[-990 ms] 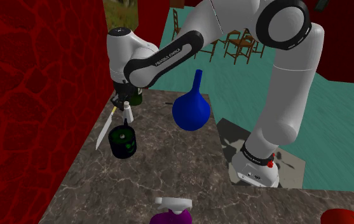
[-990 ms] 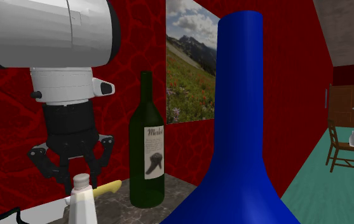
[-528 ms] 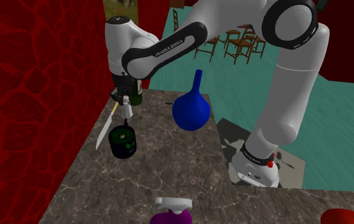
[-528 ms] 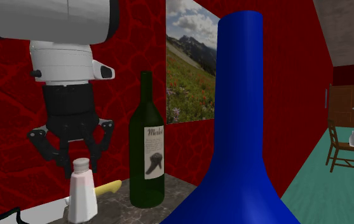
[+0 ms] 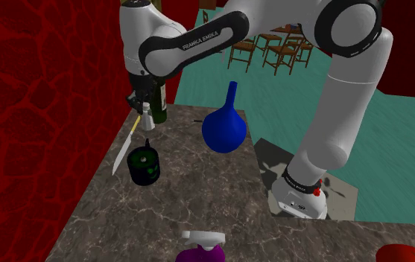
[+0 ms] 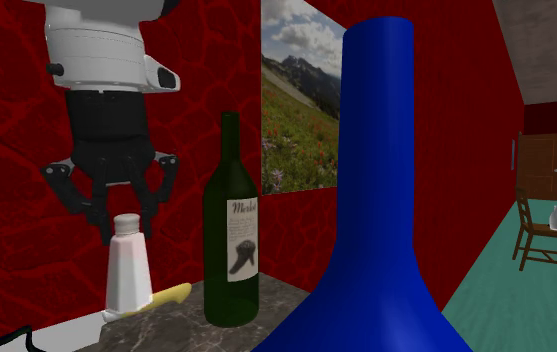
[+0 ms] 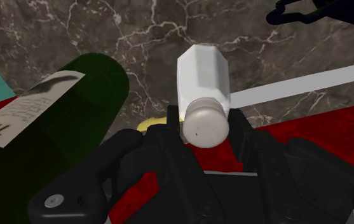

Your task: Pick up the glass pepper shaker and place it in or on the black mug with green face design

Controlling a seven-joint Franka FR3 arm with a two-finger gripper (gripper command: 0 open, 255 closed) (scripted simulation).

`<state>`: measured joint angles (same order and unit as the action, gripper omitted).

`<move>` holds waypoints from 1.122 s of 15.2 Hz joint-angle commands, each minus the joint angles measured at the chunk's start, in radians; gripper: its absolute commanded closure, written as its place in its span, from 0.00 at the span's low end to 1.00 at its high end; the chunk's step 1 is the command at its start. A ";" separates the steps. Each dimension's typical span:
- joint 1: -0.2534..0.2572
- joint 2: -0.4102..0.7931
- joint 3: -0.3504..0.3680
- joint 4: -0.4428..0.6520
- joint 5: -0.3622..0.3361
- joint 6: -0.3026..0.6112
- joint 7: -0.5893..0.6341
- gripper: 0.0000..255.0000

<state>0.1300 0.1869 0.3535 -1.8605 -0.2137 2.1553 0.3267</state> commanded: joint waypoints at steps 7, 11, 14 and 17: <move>-0.001 -0.029 0.005 0.070 0.021 -0.096 -0.021 1.00; -0.001 -0.038 0.007 0.112 0.029 -0.146 -0.030 1.00; 0.000 -0.043 0.008 0.147 0.034 -0.184 -0.037 1.00; 0.001 -0.045 0.009 0.184 0.037 -0.223 -0.042 1.00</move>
<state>0.1277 0.1362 0.3608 -1.7007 -0.1751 1.9514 0.2830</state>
